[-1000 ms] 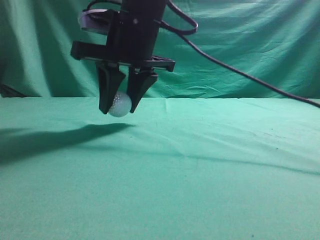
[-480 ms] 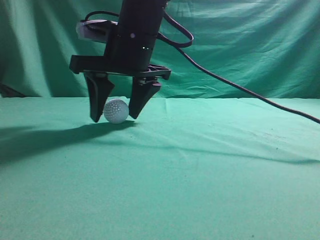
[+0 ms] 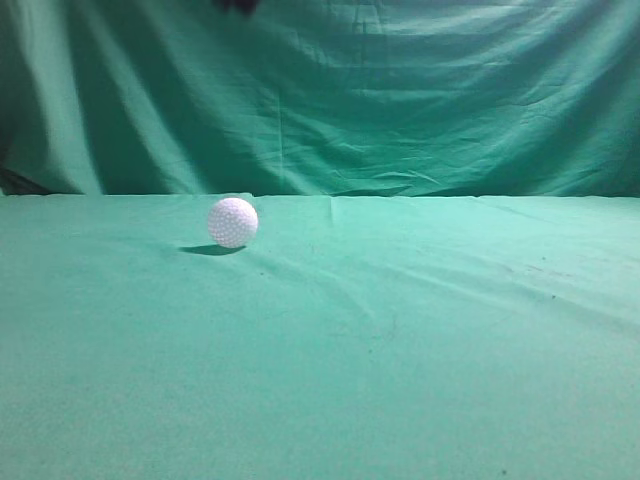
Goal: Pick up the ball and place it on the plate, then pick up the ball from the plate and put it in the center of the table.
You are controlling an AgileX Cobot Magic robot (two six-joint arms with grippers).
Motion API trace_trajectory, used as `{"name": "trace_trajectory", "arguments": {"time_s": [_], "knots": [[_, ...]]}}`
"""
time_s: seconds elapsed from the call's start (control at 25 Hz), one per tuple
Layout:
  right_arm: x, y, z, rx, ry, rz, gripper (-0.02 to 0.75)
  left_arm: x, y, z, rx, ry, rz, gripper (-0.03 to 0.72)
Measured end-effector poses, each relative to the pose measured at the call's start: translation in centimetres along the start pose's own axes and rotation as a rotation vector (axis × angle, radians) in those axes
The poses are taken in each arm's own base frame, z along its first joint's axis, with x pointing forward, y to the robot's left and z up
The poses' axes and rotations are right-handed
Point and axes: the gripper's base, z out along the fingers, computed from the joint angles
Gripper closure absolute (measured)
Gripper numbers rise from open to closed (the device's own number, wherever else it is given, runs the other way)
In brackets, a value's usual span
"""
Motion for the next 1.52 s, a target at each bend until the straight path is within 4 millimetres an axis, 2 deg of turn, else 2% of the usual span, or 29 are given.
{"name": "trace_trajectory", "arguments": {"time_s": [0.12,0.28,0.4,0.52,0.68,0.88,1.04,1.16,1.36,1.52], "knots": [[-0.3,0.6,-6.3,0.003,-0.073,0.024,0.738,-0.2,0.0,0.0,0.001,-0.026,-0.016,0.688],[0.4,1.5,-13.9,0.007,-0.164,0.022,0.738,-0.7,0.1,0.0,-0.013,-0.077,-0.024,0.688],[1.9,2.2,-19.1,0.010,-0.238,0.013,0.738,-0.8,-0.1,-0.1,0.015,-0.092,-0.068,0.688],[4.4,3.0,-22.6,0.010,-0.294,0.007,0.738,-0.9,-0.6,-0.7,0.067,-0.129,-0.071,0.688],[9.1,3.7,-25.3,0.020,-0.383,0.008,0.738,-0.5,-1.3,-2.1,0.125,-0.170,-0.043,0.688],[15.7,4.4,-26.2,0.037,-0.497,0.015,0.738,0.8,-1.8,-3.8,0.154,-0.219,-0.038,0.688],[21.0,5.0,-25.6,0.027,-0.561,0.030,0.738,2.7,-2.5,-3.8,0.204,-0.238,-0.084,0.688],[24.6,5.4,-24.7,0.009,-0.608,0.048,0.738,3.0,-2.6,-4.0,0.213,-0.267,-0.093,0.688],[29.5,5.7,-21.7,-0.012,-0.629,0.077,0.738,4.2,-2.6,-2.8,0.203,-0.261,-0.121,0.688],[31.4,5.6,-18.5,-0.025,-0.608,0.113,0.738,5.7,-2.4,-1.1,0.165,-0.269,-0.155,0.688]]}}
